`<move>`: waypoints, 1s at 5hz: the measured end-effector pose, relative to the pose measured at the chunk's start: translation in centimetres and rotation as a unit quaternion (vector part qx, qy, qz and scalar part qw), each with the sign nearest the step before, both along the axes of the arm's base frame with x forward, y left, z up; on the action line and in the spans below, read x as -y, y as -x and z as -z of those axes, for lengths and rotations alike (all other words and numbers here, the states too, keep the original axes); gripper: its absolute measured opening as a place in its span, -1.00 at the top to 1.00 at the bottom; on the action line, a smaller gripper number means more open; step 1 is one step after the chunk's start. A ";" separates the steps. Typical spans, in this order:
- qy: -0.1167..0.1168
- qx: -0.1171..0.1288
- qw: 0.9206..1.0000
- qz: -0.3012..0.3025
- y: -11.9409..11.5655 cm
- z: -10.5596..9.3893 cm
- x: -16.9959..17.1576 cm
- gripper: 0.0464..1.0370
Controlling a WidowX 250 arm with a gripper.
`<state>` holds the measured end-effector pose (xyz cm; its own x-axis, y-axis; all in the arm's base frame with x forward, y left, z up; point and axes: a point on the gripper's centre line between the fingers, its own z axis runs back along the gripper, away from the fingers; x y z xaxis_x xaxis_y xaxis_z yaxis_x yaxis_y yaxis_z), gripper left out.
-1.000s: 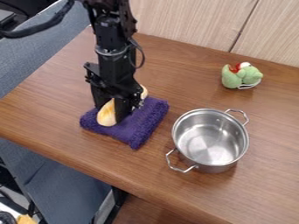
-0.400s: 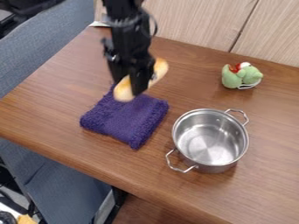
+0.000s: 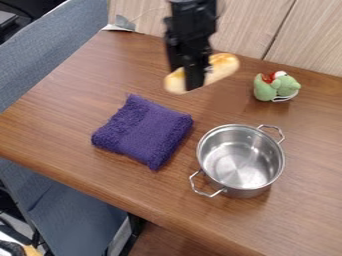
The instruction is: Move the bread to the right side of the table
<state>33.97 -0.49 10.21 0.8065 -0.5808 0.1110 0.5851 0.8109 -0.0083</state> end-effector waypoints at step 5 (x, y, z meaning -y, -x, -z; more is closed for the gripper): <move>0.014 -0.005 0.960 0.280 -4.6 5.4 7.1 -0.06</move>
<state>38.61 -7.59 4.76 0.3704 -0.9201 0.1276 0.9287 0.3692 -0.0338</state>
